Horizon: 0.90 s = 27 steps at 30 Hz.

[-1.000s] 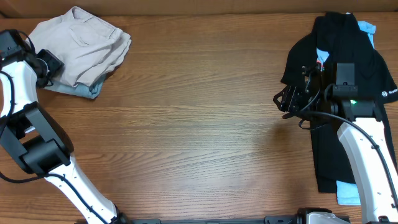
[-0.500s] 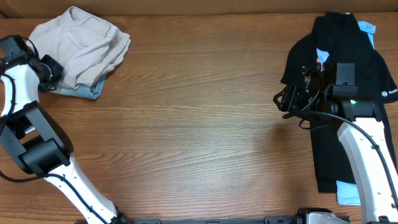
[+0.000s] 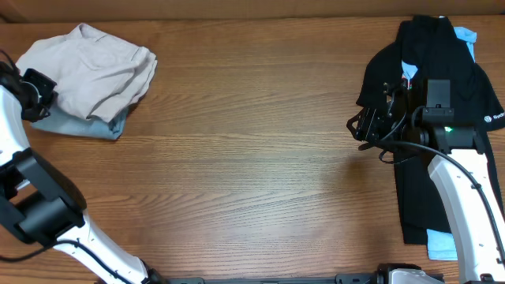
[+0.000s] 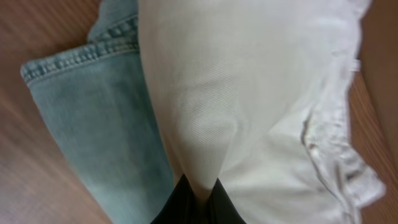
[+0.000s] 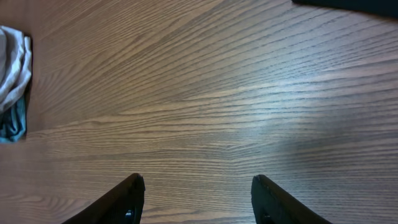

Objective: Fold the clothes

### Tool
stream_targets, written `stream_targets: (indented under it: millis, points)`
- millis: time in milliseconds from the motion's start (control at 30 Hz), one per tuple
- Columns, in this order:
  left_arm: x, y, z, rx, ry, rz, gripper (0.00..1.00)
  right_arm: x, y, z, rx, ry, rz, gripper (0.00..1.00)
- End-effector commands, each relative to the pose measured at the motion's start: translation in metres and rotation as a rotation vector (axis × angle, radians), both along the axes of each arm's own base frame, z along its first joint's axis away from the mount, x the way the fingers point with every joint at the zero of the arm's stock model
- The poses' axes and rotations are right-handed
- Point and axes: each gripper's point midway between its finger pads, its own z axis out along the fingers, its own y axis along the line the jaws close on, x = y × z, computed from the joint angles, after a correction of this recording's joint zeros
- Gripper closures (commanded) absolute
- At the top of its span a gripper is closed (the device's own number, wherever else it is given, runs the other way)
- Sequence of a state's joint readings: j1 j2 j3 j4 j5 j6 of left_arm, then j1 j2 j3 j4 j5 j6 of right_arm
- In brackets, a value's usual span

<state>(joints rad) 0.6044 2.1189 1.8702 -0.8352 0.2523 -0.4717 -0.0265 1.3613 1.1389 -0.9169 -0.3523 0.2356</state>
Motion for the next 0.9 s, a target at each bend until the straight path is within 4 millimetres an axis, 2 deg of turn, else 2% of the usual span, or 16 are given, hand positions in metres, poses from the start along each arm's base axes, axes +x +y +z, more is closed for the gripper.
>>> stream_targets:
  millis: [0, 100, 267, 300, 367, 433, 500, 667, 767, 867]
  points:
    - [-0.009, -0.005, 0.034, 0.042, -0.023, -0.039, 0.96, 0.005, 0.001, 0.014, 0.009, -0.04, 0.001, 0.41]
    - [-0.026, -0.016, 0.019, 0.026, 0.075, -0.075, 0.96, 0.005, 0.001, 0.014, 0.009, -0.04, 0.001, 0.41]
    - [-0.068, -0.021, -0.008, 0.064, 0.334, -0.053, 0.96, 0.006, 0.001, 0.014, 0.009, -0.042, 0.001, 0.41]
    - [-0.074, -0.022, -0.013, 0.07, 0.373, -0.053, 0.85, 0.006, 0.001, 0.014, 0.009, -0.043, 0.001, 0.41]
    - [-0.083, -0.026, -0.019, 0.067, 0.433, -0.071, 0.26, 0.007, 0.001, 0.014, 0.009, -0.048, 0.001, 0.41]
    - [-0.085, -0.032, -0.022, 0.054, 0.446, -0.12, 0.06, 0.008, 0.001, 0.015, 0.009, -0.052, 0.001, 0.4]
    - [-0.082, -0.037, -0.022, 0.04, 0.428, -0.159, 0.01, 0.008, 0.002, 0.016, 0.015, -0.055, 0.005, 0.41]
    - [-0.061, -0.058, -0.004, -0.003, 0.296, -0.313, 0.0, 0.007, 0.005, 0.016, 0.029, -0.055, 0.013, 0.41]
    - [-0.045, -0.08, 0.008, 0.028, 0.206, -0.502, 0.0, 0.008, 0.005, 0.017, 0.031, -0.056, 0.014, 0.4]
    - [-0.04, -0.108, 0.003, 0.083, 0.232, -0.678, 0.0, 0.008, 0.005, 0.017, 0.031, -0.056, 0.014, 0.4]
